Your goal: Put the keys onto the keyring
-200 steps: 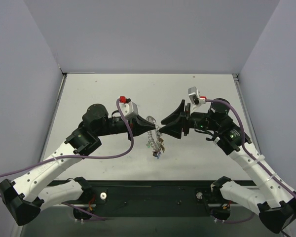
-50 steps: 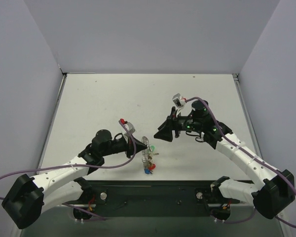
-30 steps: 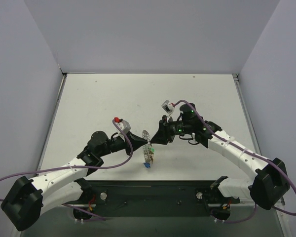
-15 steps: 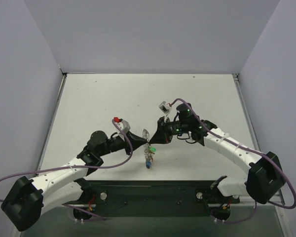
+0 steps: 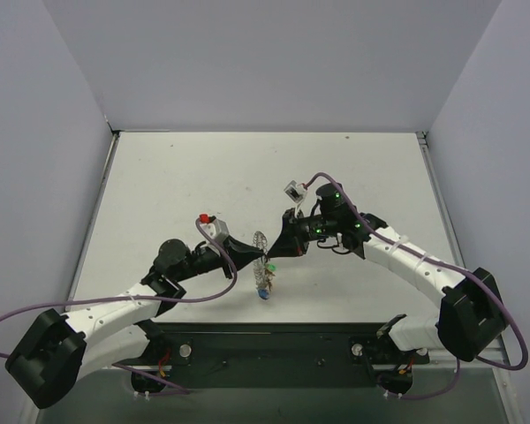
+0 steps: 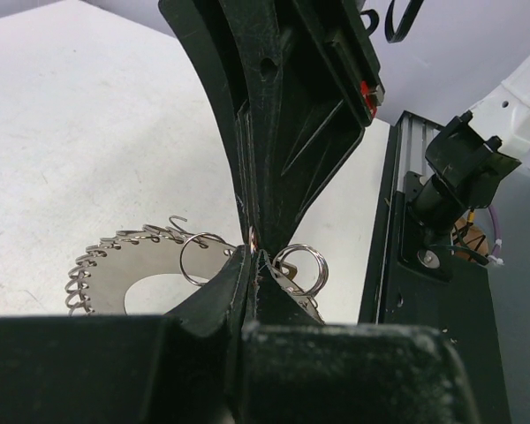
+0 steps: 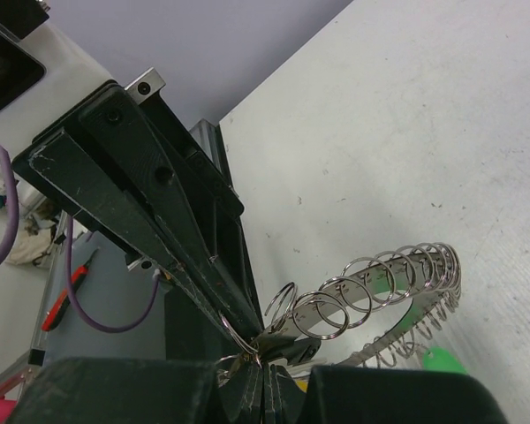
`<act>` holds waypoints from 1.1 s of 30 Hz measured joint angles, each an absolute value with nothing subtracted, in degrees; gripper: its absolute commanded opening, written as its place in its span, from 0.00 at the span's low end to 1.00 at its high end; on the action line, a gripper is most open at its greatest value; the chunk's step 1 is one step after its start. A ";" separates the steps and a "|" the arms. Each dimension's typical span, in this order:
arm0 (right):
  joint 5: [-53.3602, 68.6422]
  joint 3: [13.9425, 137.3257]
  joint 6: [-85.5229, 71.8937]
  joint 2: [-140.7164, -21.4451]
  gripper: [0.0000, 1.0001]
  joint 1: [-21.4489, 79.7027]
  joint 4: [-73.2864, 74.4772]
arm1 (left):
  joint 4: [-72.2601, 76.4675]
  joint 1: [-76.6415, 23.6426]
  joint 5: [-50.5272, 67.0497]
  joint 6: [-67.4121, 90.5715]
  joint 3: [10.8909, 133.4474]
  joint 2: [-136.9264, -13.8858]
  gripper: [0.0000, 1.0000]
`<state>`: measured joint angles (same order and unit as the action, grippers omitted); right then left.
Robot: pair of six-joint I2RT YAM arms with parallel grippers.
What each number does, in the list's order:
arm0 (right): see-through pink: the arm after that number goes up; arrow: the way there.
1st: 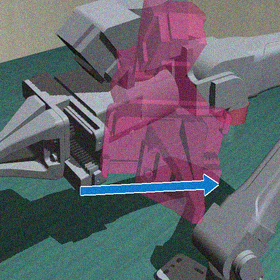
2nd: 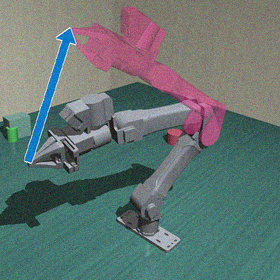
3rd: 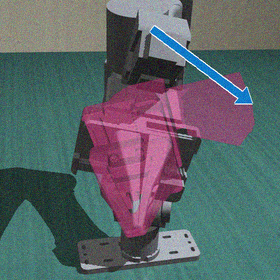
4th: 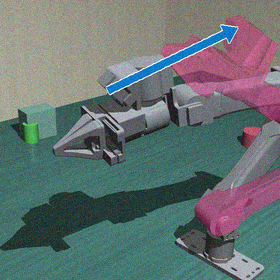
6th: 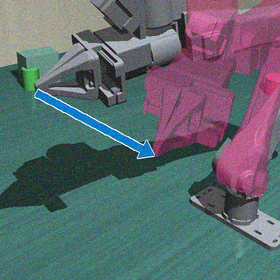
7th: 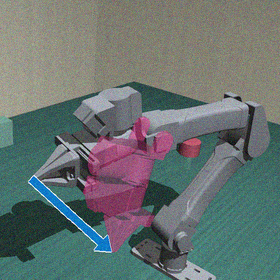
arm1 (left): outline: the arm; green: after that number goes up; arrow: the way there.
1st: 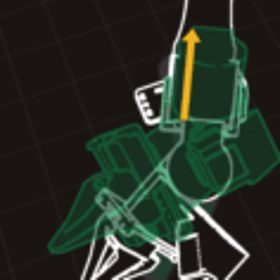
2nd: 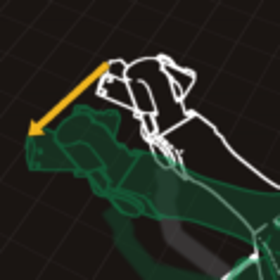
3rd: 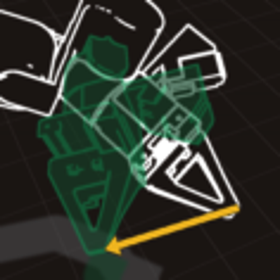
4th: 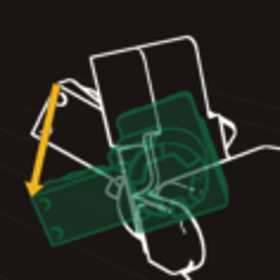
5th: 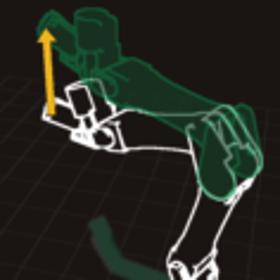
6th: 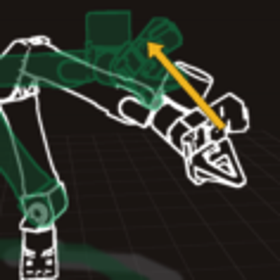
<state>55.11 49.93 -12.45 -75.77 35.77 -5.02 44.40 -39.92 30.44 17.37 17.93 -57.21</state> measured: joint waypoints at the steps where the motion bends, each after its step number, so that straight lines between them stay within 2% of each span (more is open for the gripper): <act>1: 55.53 49.93 -12.45 -75.81 0.00 35.62 -5.02 | 46.04 -39.90 30.59 17.54 17.47 -57.69 0.00; 10: 61.10 49.91 -12.80 -76.75 0.00 34.74 -6.20 | 60.23 -39.55 33.52 18.59 13.87 -61.30 0.00; 17: 65.95 49.91 -13.15 -76.75 0.00 34.48 -6.07 | 64.23 -39.53 37.95 18.98 13.80 -61.93 0.00; 19: 67.09 49.91 -13.37 -76.75 0.07 34.48 -5.89 | 65.06 -39.53 39.11 19.09 13.89 -62.15 0.00; 28: 69.38 49.23 -13.89 -76.73 0.21 34.33 -5.69 | 69.93 -39.77 42.78 22.87 15.86 -66.32 0.00; 33: 69.36 48.60 -13.43 -76.42 0.37 34.13 -4.89 | 70.41 -40.18 43.88 23.94 16.36 -66.89 0.00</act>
